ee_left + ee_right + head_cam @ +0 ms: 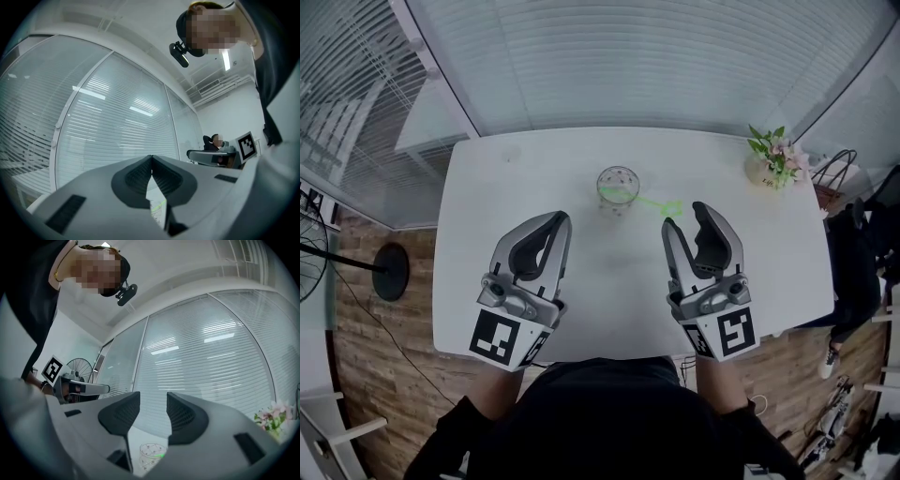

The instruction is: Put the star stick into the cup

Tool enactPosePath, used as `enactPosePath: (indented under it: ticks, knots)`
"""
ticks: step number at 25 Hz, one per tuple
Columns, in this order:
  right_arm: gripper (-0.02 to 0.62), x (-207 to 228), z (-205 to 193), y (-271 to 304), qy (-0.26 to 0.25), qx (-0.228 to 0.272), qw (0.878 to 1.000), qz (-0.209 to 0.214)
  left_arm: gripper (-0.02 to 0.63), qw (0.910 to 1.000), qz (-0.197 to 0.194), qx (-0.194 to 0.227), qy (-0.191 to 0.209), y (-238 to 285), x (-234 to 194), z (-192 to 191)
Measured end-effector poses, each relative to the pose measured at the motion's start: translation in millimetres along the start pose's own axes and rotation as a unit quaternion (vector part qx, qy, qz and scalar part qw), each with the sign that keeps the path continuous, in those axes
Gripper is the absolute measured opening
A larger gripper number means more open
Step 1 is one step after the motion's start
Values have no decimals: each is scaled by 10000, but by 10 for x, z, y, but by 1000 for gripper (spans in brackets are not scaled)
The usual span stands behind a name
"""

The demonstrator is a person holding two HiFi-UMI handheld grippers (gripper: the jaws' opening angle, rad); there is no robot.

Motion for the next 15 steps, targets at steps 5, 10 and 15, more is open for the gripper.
enactPosePath:
  ticks: [5,10,15]
  knots:
    - [139,-19,28,10,-159,17,9999,46,12,10000,3,37,0,3,13,17]
    - [105,-34,36,-11,-158,-20,9999,34,12,10000,11,-12,-2,-14,33,28]
    - [72,-37,33,-40,-119,-58,9999,6,12,10000,-5,82,-17,-17,78,76]
Point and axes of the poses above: the fingertips, and each gripper's own axes: y forward along the fingers, x to its right, z out of its top, the point moved 7 cm from there along -y, backward along the fingers, and after that the axes turned 7 degrees about z, right-handed, at the moved point
